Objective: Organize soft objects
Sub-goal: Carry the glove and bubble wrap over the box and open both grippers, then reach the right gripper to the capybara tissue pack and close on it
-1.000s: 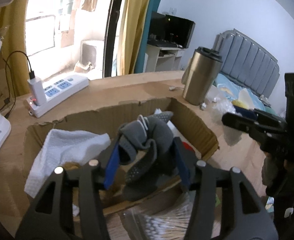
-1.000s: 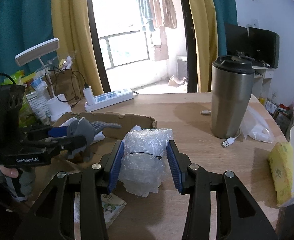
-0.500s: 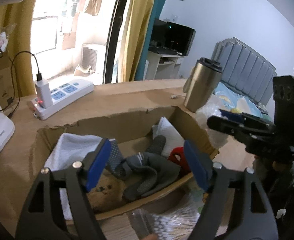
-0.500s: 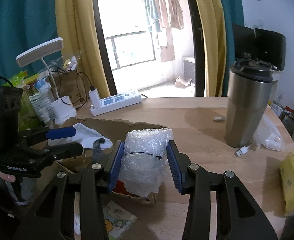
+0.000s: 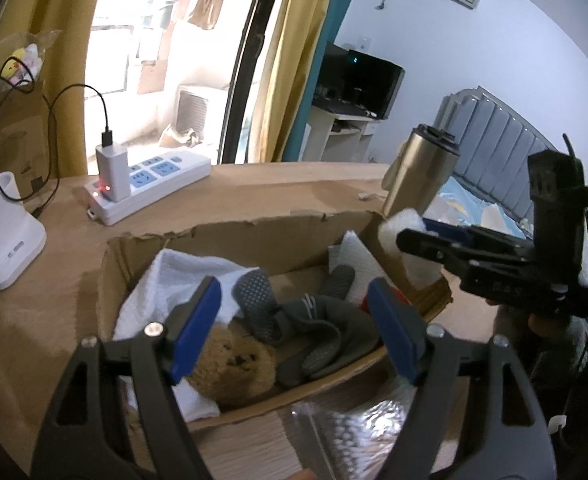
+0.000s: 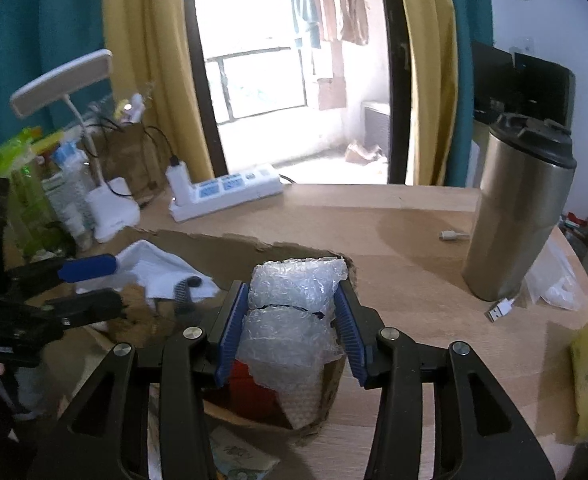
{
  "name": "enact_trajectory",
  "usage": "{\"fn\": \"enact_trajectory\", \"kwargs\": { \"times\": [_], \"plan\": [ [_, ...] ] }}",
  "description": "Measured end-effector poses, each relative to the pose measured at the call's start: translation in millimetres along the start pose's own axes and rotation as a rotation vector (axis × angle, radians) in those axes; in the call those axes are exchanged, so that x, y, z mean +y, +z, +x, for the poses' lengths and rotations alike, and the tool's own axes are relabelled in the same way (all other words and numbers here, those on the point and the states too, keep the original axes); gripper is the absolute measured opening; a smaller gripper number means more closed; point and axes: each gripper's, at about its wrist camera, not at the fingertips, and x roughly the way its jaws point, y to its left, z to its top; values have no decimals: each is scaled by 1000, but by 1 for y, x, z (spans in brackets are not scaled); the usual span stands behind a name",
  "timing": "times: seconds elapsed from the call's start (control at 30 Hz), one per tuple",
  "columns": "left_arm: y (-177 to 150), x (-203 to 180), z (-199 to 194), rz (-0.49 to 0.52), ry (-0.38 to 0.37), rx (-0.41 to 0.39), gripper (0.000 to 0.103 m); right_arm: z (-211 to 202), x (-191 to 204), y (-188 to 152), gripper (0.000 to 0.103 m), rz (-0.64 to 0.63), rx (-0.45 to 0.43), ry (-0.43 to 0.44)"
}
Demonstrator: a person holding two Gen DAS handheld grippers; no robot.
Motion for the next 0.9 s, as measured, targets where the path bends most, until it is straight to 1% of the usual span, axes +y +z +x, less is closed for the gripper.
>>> {"fn": "enact_trajectory", "kwargs": {
  "times": [0.03,0.13,0.4,0.9],
  "plan": [
    [0,1,-1,-2,1,-2,77,0,-1,0,58,8,1,-3],
    [0,2,-4,-9,5,-6,77,-3,-2,0,61,16,-3,-4],
    [-3,1,-20,-9,4,-27,77,-17,4,0,61,20,-14,-24],
    [-13,-8,-68,20,2,-88,77,-66,33,-10,62,-2,-55,-37]
  ]
}}
